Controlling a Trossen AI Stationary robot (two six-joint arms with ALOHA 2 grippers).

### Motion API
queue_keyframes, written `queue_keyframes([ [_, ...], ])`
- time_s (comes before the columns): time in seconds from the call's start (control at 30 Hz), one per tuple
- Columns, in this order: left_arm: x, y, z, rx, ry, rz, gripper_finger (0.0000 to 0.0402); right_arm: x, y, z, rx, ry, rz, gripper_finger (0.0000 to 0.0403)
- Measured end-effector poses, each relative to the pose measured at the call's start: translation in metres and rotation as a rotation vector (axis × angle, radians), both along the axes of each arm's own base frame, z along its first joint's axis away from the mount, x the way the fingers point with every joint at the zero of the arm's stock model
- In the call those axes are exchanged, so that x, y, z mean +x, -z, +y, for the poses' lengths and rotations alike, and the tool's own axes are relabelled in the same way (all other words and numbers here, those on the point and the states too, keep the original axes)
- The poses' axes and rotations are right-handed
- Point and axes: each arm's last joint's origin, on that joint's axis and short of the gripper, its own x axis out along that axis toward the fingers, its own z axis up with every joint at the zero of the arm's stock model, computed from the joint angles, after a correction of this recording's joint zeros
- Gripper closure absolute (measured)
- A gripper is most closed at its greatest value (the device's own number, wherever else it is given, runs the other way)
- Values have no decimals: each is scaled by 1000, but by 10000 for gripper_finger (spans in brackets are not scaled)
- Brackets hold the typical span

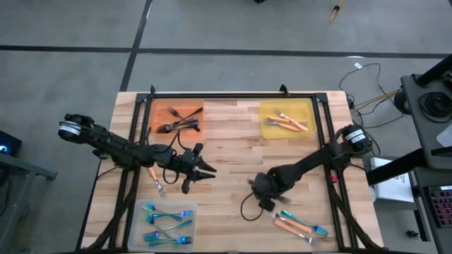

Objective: Sort silverware by color (type)
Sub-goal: Put the black fork into the orange bin

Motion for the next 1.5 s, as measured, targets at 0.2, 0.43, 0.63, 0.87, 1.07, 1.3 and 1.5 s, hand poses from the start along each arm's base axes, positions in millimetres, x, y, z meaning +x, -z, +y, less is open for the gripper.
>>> queue_keyframes([
  [0.2,0,0,1,-35,-13,8,327,-1,-40,-19,-129,24,-156,393],
  [0.43,1,1,4,-55,-130,16,327,-19,-96,-42,-315,120,-403,393],
  [0.63,3,1,11,-51,-361,7,327,-19,-130,-44,-542,128,-686,394],
  [0.87,20,-5,12,-47,-502,-8,322,7,-133,-38,-714,19,-841,394],
  [1.07,42,-14,10,36,-565,-15,283,24,-122,-35,-750,-34,-857,394],
  [1.3,64,-24,7,70,-603,55,236,27,-119,-36,-834,-18,-833,394],
  [1.5,70,-36,7,92,-642,77,228,27,-126,-37,-904,-41,-851,394],
])
